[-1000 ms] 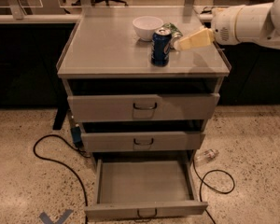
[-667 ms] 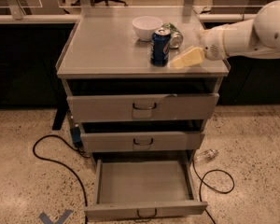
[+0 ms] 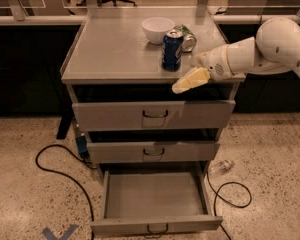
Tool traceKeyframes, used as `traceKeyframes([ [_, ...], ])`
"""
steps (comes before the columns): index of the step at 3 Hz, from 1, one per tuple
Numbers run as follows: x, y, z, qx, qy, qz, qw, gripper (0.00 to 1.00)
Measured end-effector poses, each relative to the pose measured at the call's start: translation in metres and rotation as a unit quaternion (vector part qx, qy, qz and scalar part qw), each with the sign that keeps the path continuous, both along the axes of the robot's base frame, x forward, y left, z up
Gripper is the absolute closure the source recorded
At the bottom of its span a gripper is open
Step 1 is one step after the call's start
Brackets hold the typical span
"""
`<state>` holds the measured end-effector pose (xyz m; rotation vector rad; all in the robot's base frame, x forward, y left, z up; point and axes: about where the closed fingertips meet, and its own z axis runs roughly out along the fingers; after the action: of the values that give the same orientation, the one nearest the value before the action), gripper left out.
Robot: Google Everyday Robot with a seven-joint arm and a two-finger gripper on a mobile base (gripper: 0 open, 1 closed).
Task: Place pepsi can into bottom drawer
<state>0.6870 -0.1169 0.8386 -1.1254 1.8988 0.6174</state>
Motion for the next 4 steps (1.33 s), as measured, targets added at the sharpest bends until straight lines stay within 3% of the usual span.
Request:
traceKeyframes([
  [2, 0.068, 0.060, 0.018, 0.051, -0.036, -0.009, 0.9980, 0.00],
  [3, 0.068, 0.060, 0.018, 0.051, -0.036, -0.008, 0.9980, 0.00],
  [4, 0.068, 0.060, 0.018, 0.051, -0.036, -0.008, 0.9980, 0.19],
])
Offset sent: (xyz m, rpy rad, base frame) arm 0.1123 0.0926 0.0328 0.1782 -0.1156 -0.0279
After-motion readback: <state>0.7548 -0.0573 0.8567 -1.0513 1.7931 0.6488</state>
